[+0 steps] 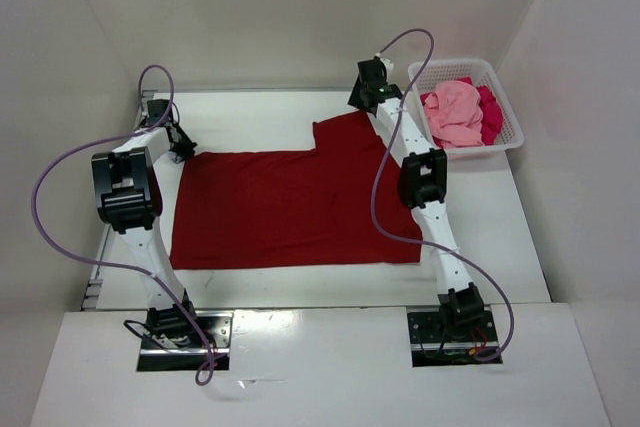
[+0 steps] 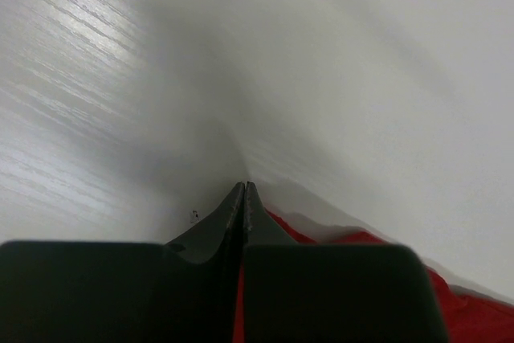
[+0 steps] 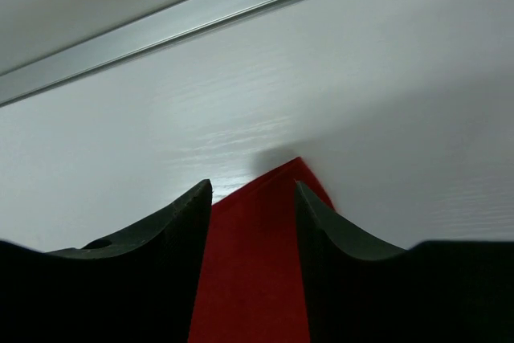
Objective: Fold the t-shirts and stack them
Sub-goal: Grap the side of the flattened tshirt furthest away from the robot with both arms, then fold the other side of the tshirt into a rectangle
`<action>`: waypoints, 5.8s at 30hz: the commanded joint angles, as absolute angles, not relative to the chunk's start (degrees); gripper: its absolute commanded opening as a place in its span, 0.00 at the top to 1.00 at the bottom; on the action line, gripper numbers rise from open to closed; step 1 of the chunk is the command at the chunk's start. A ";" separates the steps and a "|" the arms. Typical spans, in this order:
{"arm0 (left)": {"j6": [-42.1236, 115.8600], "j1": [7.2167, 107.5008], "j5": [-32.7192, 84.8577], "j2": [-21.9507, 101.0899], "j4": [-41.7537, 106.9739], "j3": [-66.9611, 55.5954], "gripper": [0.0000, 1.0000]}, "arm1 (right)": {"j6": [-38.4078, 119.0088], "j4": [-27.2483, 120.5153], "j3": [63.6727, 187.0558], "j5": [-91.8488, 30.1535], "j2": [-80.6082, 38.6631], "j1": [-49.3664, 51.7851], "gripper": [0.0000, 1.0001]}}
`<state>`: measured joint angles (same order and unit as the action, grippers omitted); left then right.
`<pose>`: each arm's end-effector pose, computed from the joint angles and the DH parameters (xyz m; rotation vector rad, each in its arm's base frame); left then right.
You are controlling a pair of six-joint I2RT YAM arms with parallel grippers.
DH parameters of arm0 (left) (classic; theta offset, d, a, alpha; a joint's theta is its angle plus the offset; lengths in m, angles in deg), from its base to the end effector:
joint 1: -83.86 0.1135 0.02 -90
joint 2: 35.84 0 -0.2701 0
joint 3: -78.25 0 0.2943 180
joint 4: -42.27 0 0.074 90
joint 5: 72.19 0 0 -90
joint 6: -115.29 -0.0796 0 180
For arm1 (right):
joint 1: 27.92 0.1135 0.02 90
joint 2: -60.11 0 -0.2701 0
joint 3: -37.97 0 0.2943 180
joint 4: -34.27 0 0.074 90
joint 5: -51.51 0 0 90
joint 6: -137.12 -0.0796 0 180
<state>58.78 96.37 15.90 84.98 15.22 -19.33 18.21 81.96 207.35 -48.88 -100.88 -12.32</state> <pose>0.5138 0.1167 0.1112 -0.9715 2.2509 -0.1210 0.6630 0.1702 0.1480 0.3570 2.2236 0.2144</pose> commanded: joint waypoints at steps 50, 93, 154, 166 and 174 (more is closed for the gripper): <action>62.03 96.34 21.32 71.05 18.03 -13.41 1.00 | 19.69 90.25 196.72 -37.43 -81.35 -16.76 1.00; 60.80 101.88 12.71 43.27 6.78 13.39 1.00 | 13.45 91.56 106.33 -36.21 -10.83 -19.04 0.99; 67.83 88.87 27.48 46.52 21.19 23.68 0.60 | 14.16 73.90 123.12 -40.77 -47.91 -0.32 0.50; 67.83 88.87 29.32 45.46 21.19 22.55 0.60 | 13.10 75.30 122.42 -40.69 -43.10 0.73 0.95; 67.30 88.87 28.09 43.62 18.82 21.49 0.60 | 8.28 82.25 113.29 -37.80 -29.37 6.62 0.96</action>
